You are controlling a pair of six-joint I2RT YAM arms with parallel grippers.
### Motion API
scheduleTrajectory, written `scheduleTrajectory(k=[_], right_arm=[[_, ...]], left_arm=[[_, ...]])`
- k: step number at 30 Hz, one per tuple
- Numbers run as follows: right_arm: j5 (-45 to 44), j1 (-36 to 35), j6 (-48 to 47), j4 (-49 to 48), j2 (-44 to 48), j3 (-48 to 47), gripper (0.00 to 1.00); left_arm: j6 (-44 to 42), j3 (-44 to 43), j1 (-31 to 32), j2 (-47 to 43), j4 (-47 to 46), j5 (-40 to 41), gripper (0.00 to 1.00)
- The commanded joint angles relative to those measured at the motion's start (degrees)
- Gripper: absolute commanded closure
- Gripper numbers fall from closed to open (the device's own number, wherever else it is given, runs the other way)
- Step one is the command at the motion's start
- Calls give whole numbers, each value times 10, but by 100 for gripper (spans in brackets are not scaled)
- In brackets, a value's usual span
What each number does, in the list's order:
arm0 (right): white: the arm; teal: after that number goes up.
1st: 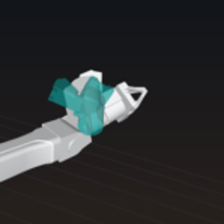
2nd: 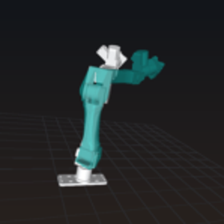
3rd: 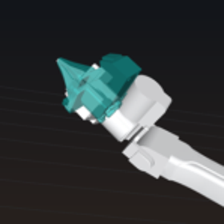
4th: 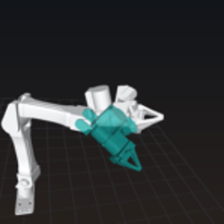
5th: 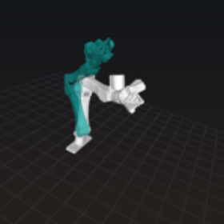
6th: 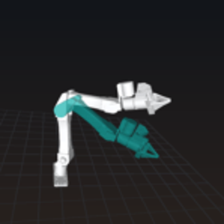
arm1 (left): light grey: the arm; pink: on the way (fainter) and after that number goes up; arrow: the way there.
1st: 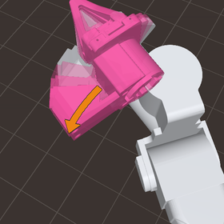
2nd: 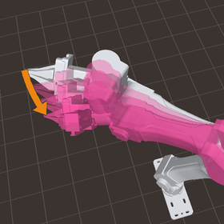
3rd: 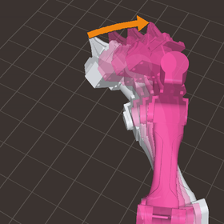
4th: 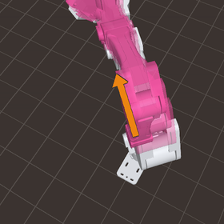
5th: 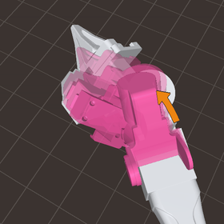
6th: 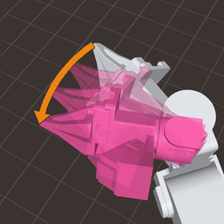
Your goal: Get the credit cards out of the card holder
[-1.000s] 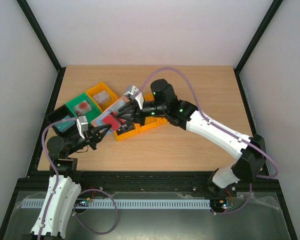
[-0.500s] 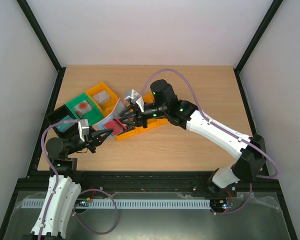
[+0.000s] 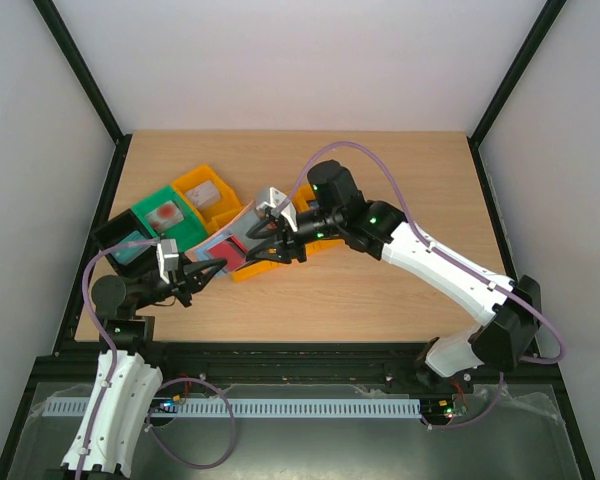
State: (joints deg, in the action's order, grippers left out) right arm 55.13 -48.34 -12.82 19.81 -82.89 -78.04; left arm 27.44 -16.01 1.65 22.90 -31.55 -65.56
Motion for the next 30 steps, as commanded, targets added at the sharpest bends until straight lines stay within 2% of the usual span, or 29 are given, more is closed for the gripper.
scheduleTrajectory(k=[1, 7, 10, 16, 20, 27, 30], right_arm=[[27, 1, 29, -48, 13, 5, 55], [25, 0, 74, -94, -9, 0, 73], [29, 0, 77, -94, -13, 0, 78], [46, -1, 88, -97, -24, -3, 72], [47, -6, 91, -93, -38, -13, 71], [48, -7, 95, -96, -37, -14, 98], [47, -7, 91, -98, -30, -10, 98]], left_arm=[[-8, -2, 2, -5, -33, -8, 98], [-9, -5, 2, -4, -31, -9, 98], [-10, -4, 2, -4, -33, -9, 98], [-10, -3, 3, -3, -31, -5, 98], [-12, -3, 3, -3, -30, -5, 98], [-12, -4, 3, -3, -30, -7, 98], [-11, -3, 3, -4, -30, -8, 98]])
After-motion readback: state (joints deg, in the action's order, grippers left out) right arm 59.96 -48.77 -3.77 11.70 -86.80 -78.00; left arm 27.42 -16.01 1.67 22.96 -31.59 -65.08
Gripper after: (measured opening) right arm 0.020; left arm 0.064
